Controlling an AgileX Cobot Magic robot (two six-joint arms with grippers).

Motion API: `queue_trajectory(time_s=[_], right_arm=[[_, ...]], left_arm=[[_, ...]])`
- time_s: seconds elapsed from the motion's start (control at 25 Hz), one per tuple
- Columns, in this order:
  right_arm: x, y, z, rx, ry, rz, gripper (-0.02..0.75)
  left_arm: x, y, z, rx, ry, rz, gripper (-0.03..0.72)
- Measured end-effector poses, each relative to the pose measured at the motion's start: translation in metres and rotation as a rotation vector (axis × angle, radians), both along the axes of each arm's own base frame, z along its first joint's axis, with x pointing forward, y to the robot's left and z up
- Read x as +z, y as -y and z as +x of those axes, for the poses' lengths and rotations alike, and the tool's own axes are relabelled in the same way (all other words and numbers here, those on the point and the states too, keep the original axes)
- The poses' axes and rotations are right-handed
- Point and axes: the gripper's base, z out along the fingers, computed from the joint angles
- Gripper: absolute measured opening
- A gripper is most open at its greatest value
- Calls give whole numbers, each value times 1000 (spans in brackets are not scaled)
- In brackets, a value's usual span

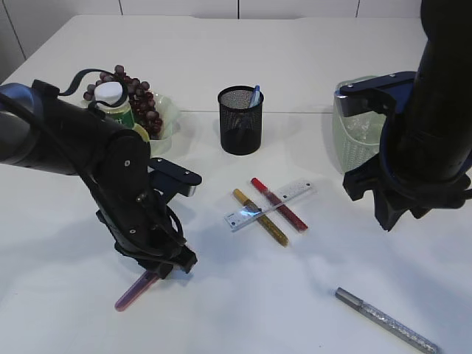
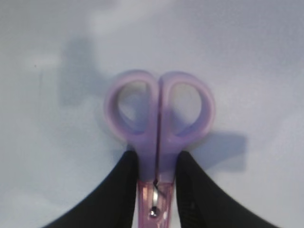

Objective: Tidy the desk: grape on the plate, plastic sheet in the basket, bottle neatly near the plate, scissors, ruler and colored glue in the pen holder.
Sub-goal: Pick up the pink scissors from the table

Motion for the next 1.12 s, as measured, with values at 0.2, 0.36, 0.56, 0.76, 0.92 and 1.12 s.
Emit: queue_trajectory(time_s=[0.2,0.36,0.56,0.76,0.92,1.12], right_arm=[[0,0,0,0,-1,0,344],[0,0,0,0,-1,0,343],[0,0,0,0,-2,-1,343],[0,0,0,0,-2,-1,344],[0,0,0,0,-2,-1,344],[0,0,0,0,-4,-2,344]], left_arm=[[0,0,0,-3,1,2,195],[0,0,0,-3,1,2,185],[0,0,0,-3,4,0,165],[0,0,0,-3,4,1,165],[0,0,0,-4,5,2,165],[5,2,3,-5,41,-24,166]])
